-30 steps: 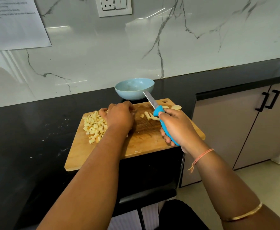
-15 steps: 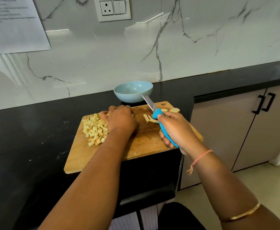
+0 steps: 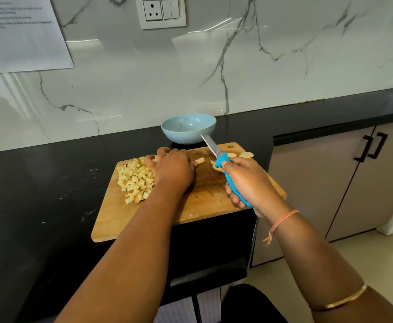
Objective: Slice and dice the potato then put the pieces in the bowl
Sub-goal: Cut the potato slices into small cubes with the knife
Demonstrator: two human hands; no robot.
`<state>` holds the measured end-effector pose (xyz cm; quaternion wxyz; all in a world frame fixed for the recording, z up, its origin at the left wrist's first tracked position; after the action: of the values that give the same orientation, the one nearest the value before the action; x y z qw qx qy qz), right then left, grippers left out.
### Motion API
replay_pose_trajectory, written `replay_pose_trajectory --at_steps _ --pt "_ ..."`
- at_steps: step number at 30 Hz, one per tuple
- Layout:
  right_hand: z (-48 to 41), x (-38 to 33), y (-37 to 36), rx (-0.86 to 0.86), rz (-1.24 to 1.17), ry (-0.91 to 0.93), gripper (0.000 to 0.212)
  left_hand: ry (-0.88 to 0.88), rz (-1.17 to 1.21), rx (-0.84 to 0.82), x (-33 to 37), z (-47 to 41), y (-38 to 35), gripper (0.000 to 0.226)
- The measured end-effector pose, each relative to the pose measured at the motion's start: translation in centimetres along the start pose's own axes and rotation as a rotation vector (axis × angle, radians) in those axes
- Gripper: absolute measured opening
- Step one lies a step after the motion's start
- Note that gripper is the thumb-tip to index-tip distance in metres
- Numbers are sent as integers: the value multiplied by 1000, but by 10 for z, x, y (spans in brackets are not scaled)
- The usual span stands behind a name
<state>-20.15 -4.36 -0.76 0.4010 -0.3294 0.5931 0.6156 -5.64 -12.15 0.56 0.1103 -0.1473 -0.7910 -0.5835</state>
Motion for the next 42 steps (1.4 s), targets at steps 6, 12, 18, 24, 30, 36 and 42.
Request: replay_pose_trajectory --at_steps 6,12,18,24,30,36,42 --pt "7 -11 -7 39 523 121 45 108 38 -12 -8 2 3 30" --pt "9 -25 -8 86 700 181 48 145 75 12 -9 4 7 23" --pt "5 -32 -16 12 801 146 48 173 114 40 -11 5 6 21" --pt "15 -26 -13 -15 795 94 41 186 126 58 -11 5 5 22" --pt "34 -32 2 -14 771 103 38 194 148 50 -12 5 5 19" --pt "23 -42 -18 40 809 153 43 221 137 45 -14 5 5 22" --pt "36 -34 -19 -16 856 126 39 211 152 64 -12 7 5 22"
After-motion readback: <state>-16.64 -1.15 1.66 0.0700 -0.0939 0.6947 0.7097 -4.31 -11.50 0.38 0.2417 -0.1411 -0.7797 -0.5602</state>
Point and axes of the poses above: each hand's wrist, its own z-axis away from the middle knuckle, its own y-axis out of the back of the hand, x = y × z, the point moved 7 cm from there along -z, towards the middle knuckle, and after that the axes turned 13 degrees about z, right-handed, at the moved point
